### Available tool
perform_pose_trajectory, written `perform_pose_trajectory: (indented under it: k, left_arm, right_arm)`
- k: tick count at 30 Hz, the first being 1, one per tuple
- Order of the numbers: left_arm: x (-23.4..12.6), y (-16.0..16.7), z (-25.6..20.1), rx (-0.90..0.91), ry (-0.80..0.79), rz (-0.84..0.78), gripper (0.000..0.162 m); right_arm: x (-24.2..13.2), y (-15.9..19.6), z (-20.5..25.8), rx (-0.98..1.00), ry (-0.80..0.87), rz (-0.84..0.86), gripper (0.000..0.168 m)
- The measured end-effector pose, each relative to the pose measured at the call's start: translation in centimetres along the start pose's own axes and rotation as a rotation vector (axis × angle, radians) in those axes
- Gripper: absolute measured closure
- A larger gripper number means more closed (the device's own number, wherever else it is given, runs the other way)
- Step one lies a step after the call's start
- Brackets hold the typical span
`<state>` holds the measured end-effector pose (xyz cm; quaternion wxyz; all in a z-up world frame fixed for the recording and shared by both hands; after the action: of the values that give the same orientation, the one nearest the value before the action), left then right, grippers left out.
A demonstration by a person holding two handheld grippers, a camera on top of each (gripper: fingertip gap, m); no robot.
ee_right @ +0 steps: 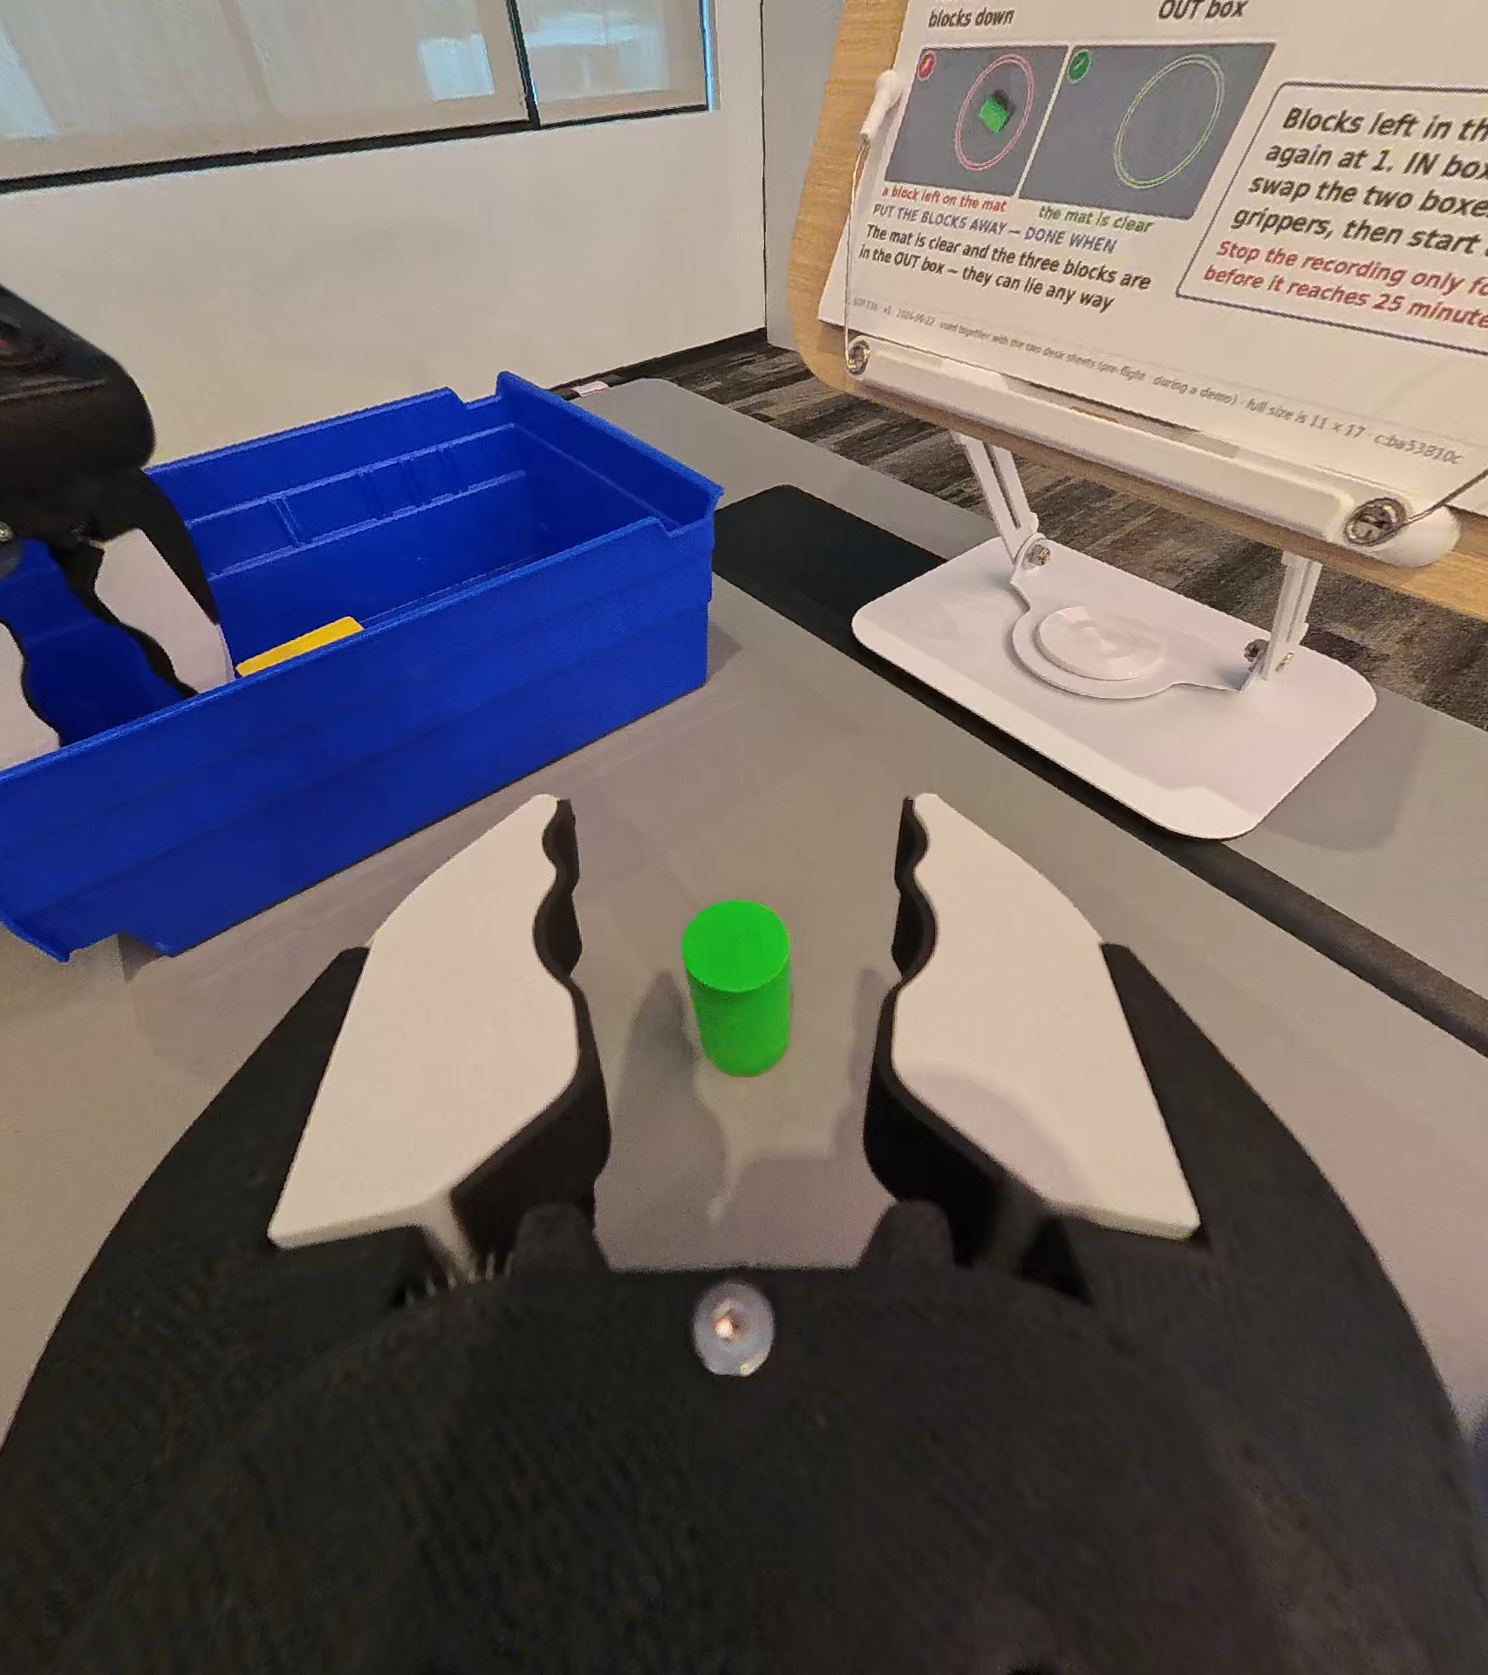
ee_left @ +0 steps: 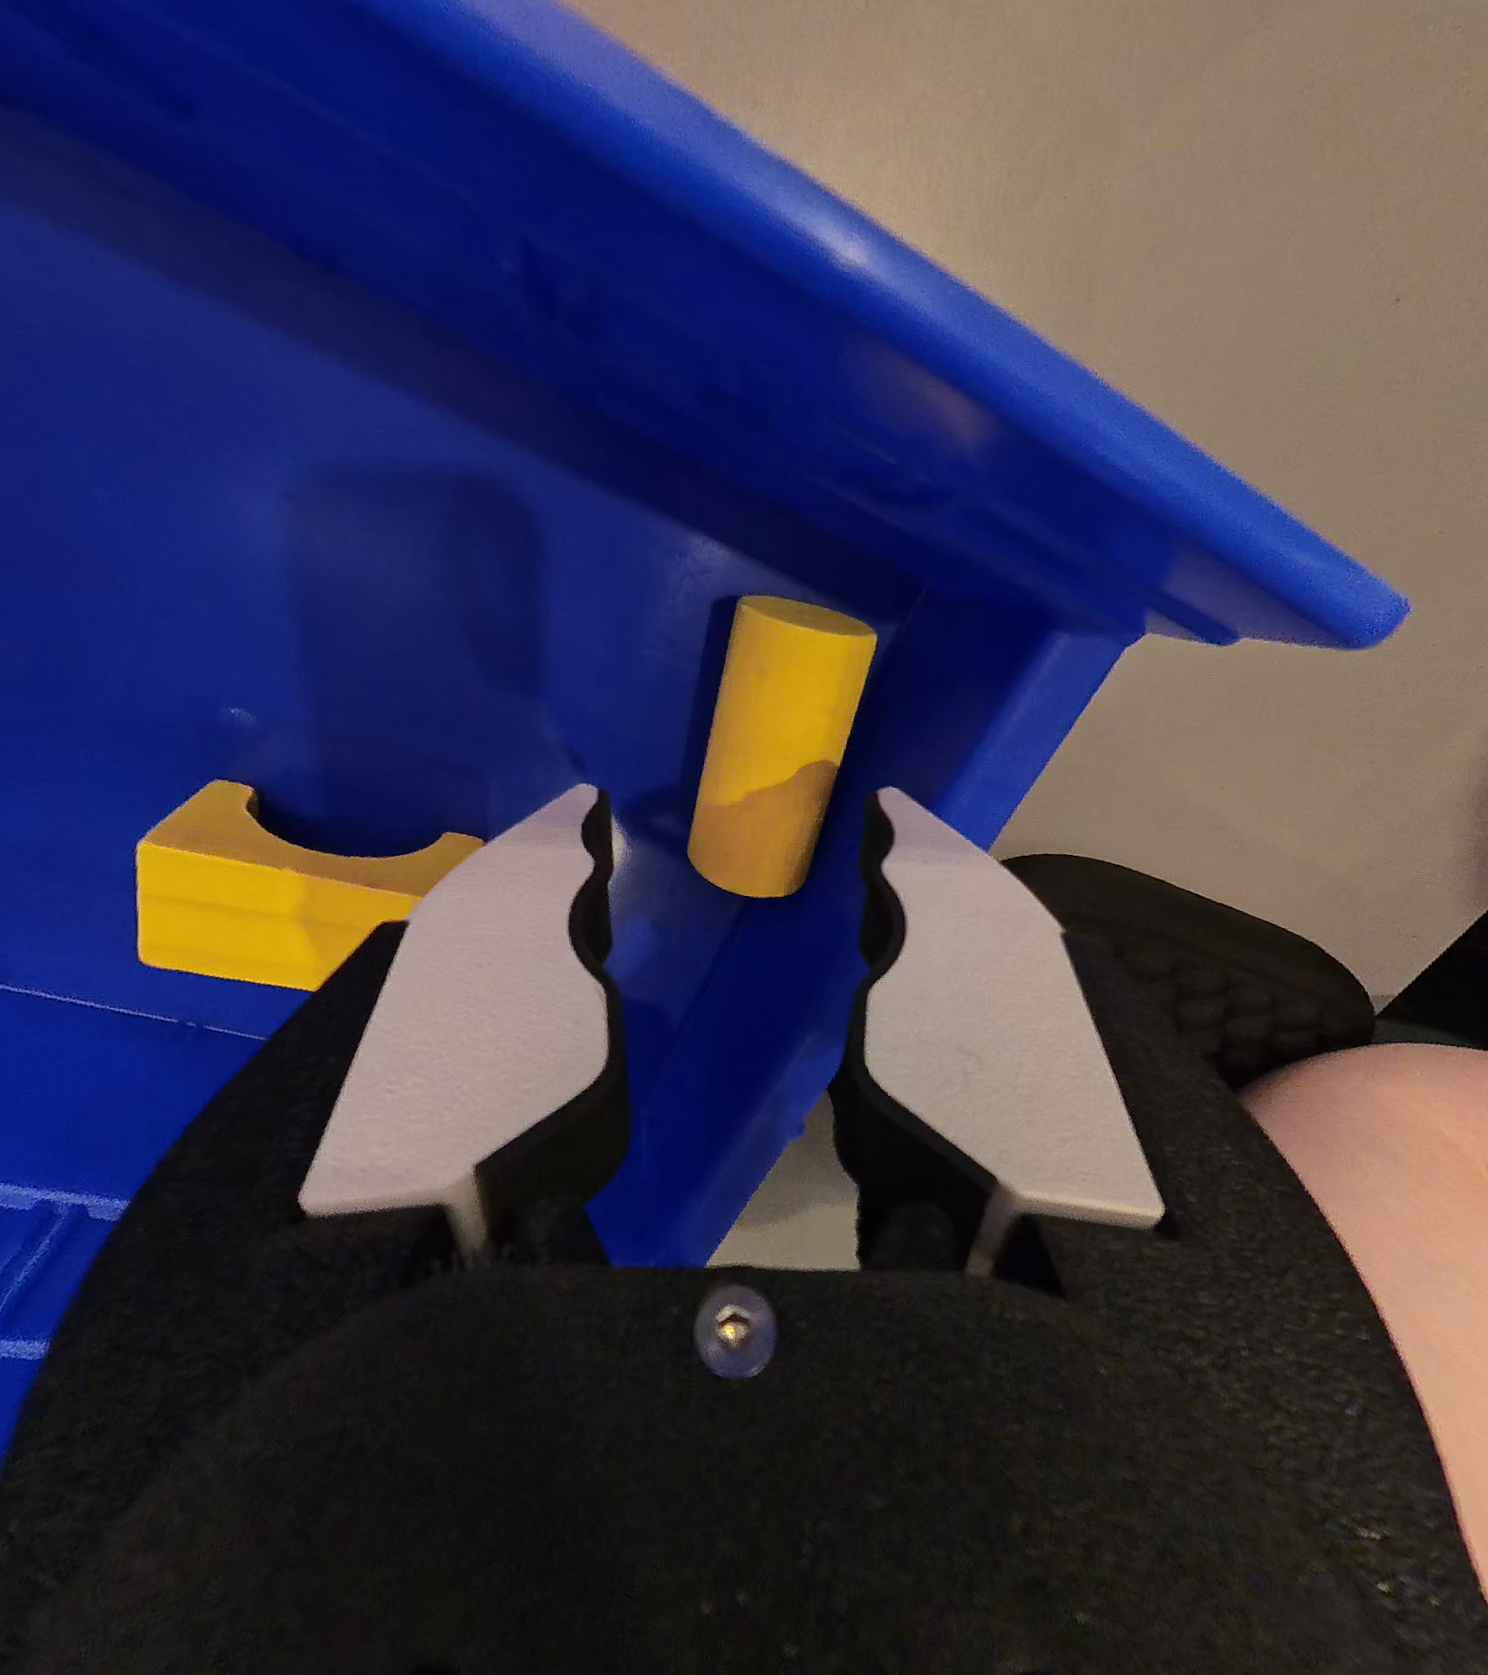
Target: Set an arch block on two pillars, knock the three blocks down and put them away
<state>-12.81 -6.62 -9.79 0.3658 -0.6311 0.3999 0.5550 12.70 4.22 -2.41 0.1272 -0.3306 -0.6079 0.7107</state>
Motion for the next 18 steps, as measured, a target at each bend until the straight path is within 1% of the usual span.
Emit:
perform_pose_trajectory:
  k: [7, 11, 13, 14, 15, 18]
  left_arm:
    - [1.5, -0.7, 0.2, 0.018, -0.003, 0.071, 0.112]
    - [2.4, -0.5, 0.8, -0.002, -0.022, 0.131, 0.11]
    - [2.9, 0.0, 1.4, -0.028, -0.045, 0.179, 0.114]
    - [2.8, -0.2, 1.7, -0.024, -0.067, 0.168, 0.122]
    - [2.8, -0.3, 1.9, -0.02, -0.083, 0.163, 0.126]
    - [2.7, -0.2, 2.2, -0.011, -0.098, 0.163, 0.128]
  right_arm:
    - [0.1, 0.2, 0.0, -0.001, -0.005, 0.014, 0.1]
    - [0.0, 0.1, 0.0, -0.001, -0.008, 0.019, 0.1]
    - [0.0, 0.1, 0.1, -0.001, -0.011, 0.019, 0.1]
    - [0.0, 0.1, 0.1, -0.001, -0.013, 0.021, 0.1]
    - [0.0, 0.1, 0.1, -0.001, -0.014, 0.024, 0.1]
    - [0.0, 0.2, 0.1, -0.003, -0.016, 0.03, 0.1]
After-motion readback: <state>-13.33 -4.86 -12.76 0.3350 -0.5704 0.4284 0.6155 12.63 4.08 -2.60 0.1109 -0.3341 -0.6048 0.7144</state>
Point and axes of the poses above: each gripper's, where its closed fingertips meet, x out along the fingers, y out of its underside, z = x × y across the jaws, the point moved 3 cm from there along -x, back along the fingers, and after that the axes turned 3 degrees about z, right-handed, at the moved point
